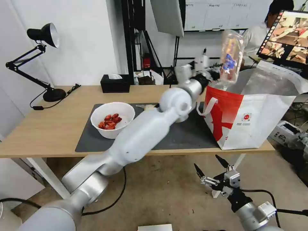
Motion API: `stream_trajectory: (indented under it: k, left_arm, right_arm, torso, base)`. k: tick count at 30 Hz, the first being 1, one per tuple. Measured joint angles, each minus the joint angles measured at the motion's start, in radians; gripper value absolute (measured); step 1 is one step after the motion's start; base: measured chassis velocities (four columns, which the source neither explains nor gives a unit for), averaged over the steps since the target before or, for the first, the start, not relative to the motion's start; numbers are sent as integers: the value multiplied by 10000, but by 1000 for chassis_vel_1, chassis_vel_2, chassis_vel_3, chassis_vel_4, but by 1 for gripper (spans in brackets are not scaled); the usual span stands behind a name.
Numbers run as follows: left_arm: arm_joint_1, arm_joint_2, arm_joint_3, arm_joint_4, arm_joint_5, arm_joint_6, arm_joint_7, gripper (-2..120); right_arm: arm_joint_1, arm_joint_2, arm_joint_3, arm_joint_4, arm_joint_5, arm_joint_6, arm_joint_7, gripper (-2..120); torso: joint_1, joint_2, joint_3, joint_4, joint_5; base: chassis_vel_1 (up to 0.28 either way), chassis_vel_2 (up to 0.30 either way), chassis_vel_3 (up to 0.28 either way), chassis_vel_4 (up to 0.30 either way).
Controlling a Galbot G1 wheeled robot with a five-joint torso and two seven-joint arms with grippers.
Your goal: Pick up the trash from the table and place it into the takeout bag.
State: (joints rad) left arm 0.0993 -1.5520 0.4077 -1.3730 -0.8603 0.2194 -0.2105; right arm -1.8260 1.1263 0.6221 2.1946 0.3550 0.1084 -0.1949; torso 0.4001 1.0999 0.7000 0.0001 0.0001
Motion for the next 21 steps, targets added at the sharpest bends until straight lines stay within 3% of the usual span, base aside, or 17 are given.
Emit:
stream_trajectory:
  k: [2,5,14,21]
  left_arm:
    - [-216,71,384,243,883,-106,409,0]
    - [-325,118,599,278,1104,-141,598,0]
    - [-323,237,799,25,844,-202,873,1]
    - [-295,369,758,-372,-458,-197,843,27]
  right_arm:
    - [-6,18,3,10,-4,-9,29,100]
    - [-12,38,3,10,-8,-15,44,100]
    - [-50,96,2,37,-13,-24,55,100]
    - [-104,112,10,52,-13,-51,59,100]
  torso:
    - [0,0,0,-1,0]
    - [0,0,0,0,0]
    - [0,1,0,-2,-1]
    - [0,2,-1,-3,-2]
  base:
    - [0,0,0,0]
    - [0,0,0,0]
    - [0,0,0,0]
    - [0,0,0,0]
